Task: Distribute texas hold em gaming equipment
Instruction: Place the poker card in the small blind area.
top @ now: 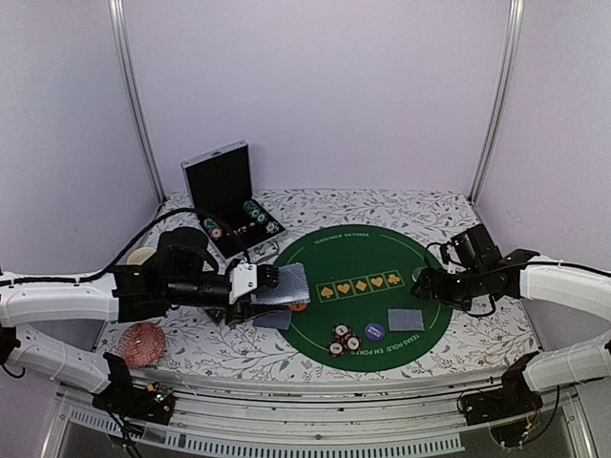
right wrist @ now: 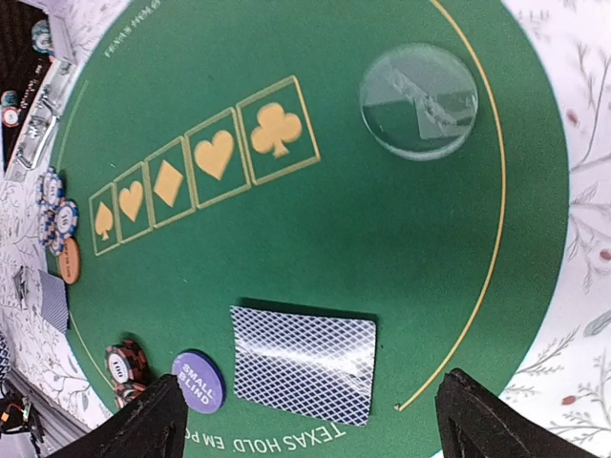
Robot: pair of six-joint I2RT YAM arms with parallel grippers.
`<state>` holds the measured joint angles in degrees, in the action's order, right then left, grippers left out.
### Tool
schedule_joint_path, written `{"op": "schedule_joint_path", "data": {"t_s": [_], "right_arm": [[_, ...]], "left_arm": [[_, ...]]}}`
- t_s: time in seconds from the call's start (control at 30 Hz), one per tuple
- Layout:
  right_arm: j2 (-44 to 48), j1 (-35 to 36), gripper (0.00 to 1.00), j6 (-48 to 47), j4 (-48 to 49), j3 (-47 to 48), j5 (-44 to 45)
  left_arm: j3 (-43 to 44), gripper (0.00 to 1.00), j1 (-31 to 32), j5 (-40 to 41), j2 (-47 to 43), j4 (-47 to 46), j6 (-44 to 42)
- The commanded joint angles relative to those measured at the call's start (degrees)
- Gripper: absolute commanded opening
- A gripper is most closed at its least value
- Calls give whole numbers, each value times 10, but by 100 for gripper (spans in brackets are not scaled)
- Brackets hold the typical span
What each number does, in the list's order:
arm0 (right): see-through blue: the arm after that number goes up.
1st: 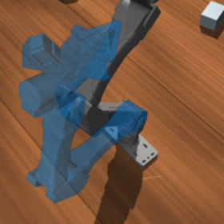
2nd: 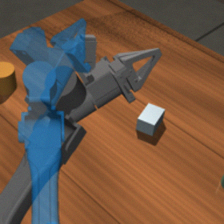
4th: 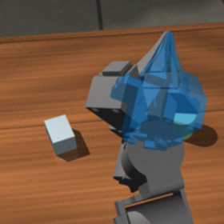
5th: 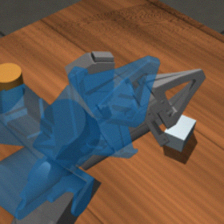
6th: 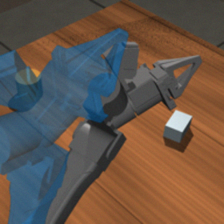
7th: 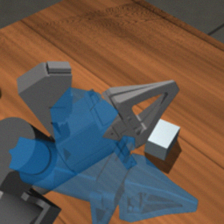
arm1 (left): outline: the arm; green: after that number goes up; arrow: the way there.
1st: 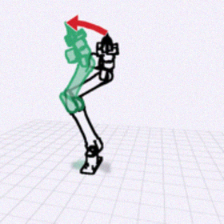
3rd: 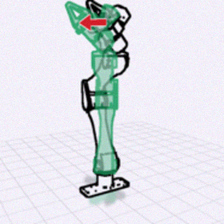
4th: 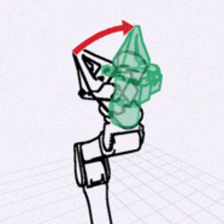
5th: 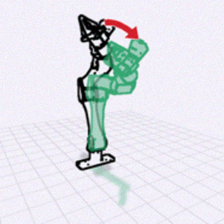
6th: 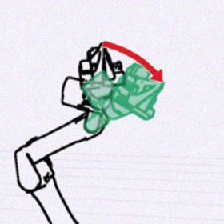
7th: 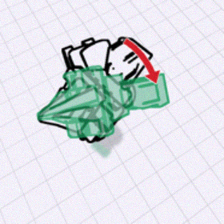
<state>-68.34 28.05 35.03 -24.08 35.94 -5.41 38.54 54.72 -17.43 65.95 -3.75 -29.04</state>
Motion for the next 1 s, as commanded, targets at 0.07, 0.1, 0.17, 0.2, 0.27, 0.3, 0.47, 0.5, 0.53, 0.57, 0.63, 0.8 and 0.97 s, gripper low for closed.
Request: {"op": "schedule_joint_path", "data": {"t_s": [0.07, 0.1, 0.17, 0.2, 0.27, 0.3, 0.47, 0.5, 0.53, 0.57, 0.63, 0.8, 0.97], "right_arm": [[36, 40, 99, -65, -8, 79, 23], [37, 73, 99, -78, 18, 87, 15], [34, 144, 99, -112, 84, 103, -14], [28, 177, 99, -139, 119, 110, -38], [11, 225, 99, -172, 203, 124, -99], [-1, 239, 99, -185, 233, 129, -127], [-78, 279, 99, -198, 322, 171, -201], [-92, 283, 99, -200, 329, 181, -208], [-105, 286, 99, -202, 335, 192, -216], [-117, 289, 99, -201, 338, 201, -220], [-137, 293, 99, -202, 340, 216, -214], [-173, 294, 99, -186, 351, 233, -180], [-187, 294, 98, -184, 327, 244, -161]], "left_arm": [[14, 44, 7, -4, -1, -10, 1], [14, 44, 7, -4, -2, -9, 1], [14, 44, 7, -4, -2, -9, 0], [14, 44, 7, -3, -2, -9, 0], [14, 44, 7, -4, -1, -9, 0], [14, 44, 7, -4, 0, -9, 0], [14, 44, 7, -5, 0, -9, 0], [14, 44, 7, -4, 0, -9, 0], [14, 44, 7, -4, 0, -9, -1], [14, 44, 7, -4, 0, -9, -1], [14, 44, 7, -4, 0, -9, -1], [14, 44, 7, -7, 1, -10, -1], [14, 44, 7, -5, 0, -9, -1]]}}
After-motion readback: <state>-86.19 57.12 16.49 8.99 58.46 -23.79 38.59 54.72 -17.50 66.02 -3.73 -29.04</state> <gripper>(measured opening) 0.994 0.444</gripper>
